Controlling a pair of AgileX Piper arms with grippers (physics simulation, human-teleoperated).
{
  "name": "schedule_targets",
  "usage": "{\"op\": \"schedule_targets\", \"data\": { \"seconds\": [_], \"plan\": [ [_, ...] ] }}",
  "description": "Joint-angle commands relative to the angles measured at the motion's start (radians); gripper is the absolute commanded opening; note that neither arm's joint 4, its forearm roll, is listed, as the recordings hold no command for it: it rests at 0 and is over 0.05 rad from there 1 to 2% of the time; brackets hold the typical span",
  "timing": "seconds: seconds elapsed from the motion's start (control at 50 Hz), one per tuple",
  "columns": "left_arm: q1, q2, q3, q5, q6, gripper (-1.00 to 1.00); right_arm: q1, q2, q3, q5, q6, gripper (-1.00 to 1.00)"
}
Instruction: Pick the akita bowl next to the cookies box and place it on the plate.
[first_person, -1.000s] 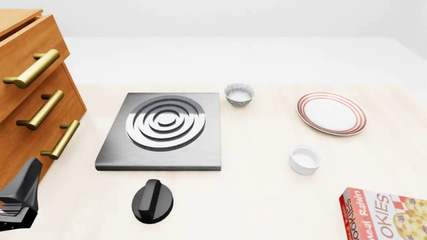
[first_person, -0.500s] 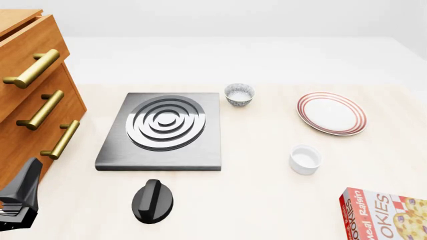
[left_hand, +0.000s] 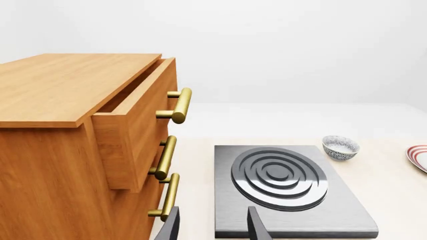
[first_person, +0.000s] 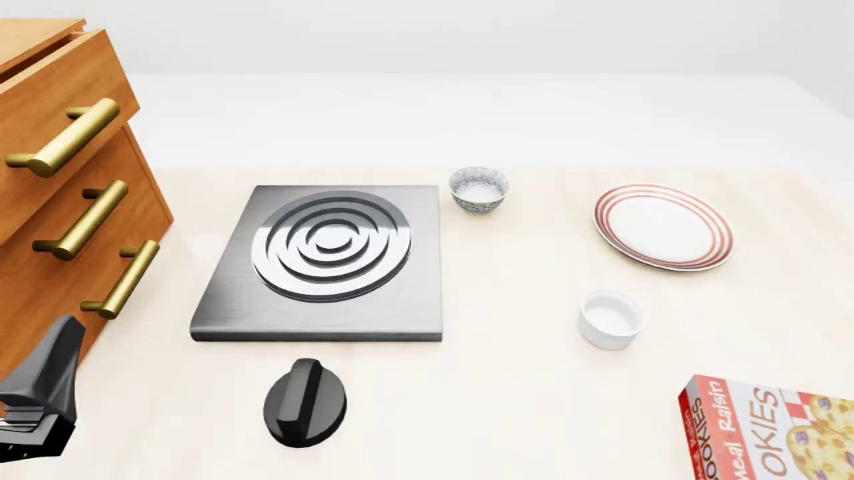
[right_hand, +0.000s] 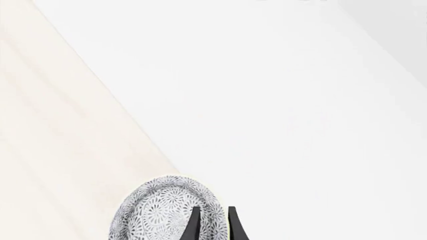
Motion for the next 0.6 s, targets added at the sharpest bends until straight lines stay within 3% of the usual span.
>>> {"op": "schedule_targets", "data": {
  "seconds": [0.02, 0.1, 0.14, 0.2, 0.26, 0.38, 0.6],
  "plan": [
    [0.000, 0.000, 0.000, 0.000, 0.000, 1.00, 0.015, 0.008, 0.033, -0.009, 0.017, -1.00],
    [0.000, 0.000, 0.000, 0.000, 0.000, 1.00, 0.033, -0.077, 0.077, -0.017, 0.009, -1.00],
    [0.000, 0.000, 0.000, 0.000, 0.000, 1.00, 0.075, -0.165, 0.104, 0.009, 0.062, -1.00],
    [0.000, 0.000, 0.000, 0.000, 0.000, 1.00, 0.098, -0.273, 0.119, 0.044, 0.076, -1.00],
    [0.000, 0.000, 0.000, 0.000, 0.000, 1.00, 0.146, -0.447, 0.104, 0.143, 0.114, -1.00],
    [0.000, 0.000, 0.000, 0.000, 0.000, 1.00, 0.264, -0.633, 0.048, 0.289, 0.147, -1.00],
    [0.000, 0.000, 0.000, 0.000, 0.000, 1.00, 0.417, -0.714, -0.133, 0.465, 0.276, -1.00]
  ]
}}
